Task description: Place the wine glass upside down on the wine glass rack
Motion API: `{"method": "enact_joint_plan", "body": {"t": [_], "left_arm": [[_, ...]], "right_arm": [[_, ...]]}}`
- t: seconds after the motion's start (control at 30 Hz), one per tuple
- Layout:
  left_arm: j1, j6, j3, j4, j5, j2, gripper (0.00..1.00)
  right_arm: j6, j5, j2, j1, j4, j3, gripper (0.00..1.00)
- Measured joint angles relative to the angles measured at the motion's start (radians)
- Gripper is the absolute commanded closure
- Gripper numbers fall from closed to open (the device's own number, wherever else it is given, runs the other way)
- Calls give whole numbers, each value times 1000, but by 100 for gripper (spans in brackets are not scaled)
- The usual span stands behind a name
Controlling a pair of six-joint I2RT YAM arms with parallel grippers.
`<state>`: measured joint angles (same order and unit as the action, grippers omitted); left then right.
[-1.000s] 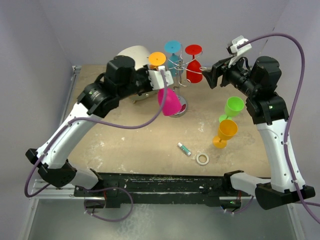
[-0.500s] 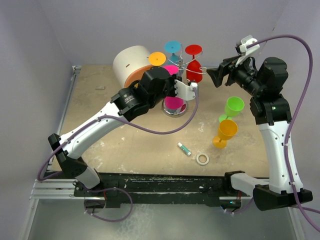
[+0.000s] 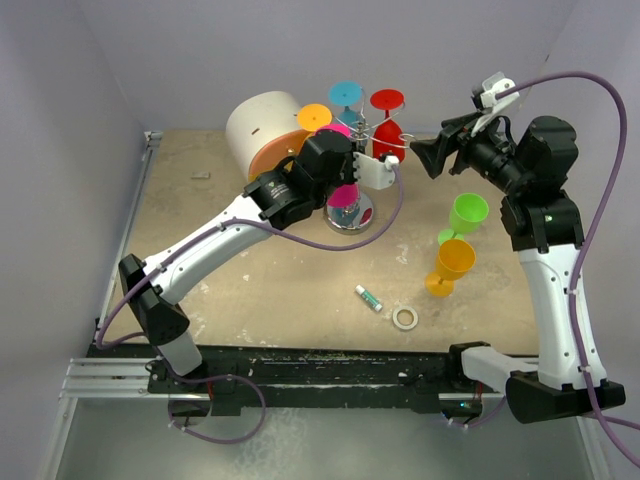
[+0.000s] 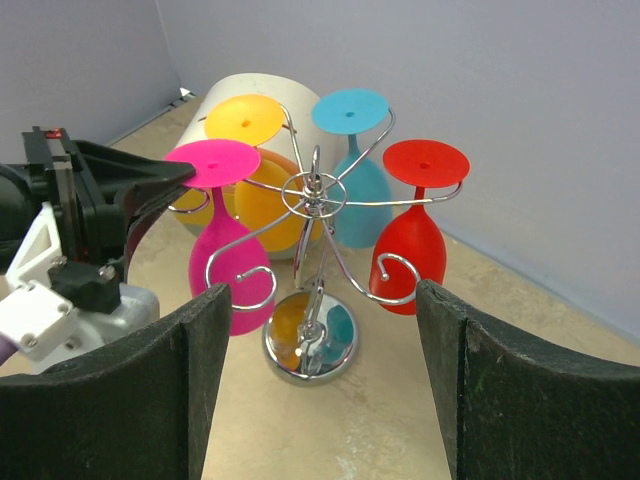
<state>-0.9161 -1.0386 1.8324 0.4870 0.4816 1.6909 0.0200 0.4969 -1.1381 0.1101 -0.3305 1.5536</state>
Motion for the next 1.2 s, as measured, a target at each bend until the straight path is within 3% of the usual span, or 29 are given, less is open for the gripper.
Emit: {"method": "enact_joint_plan", "body": {"t": [0.4,1.2], "left_arm": [[50,10,-1,-1,25,4,100],[51,14,-129,6,-19,-108,100]], "right_arm": [[-4,23,3,-6,1,-6,24],[-11,23,3,-19,2,-8,23]]}}
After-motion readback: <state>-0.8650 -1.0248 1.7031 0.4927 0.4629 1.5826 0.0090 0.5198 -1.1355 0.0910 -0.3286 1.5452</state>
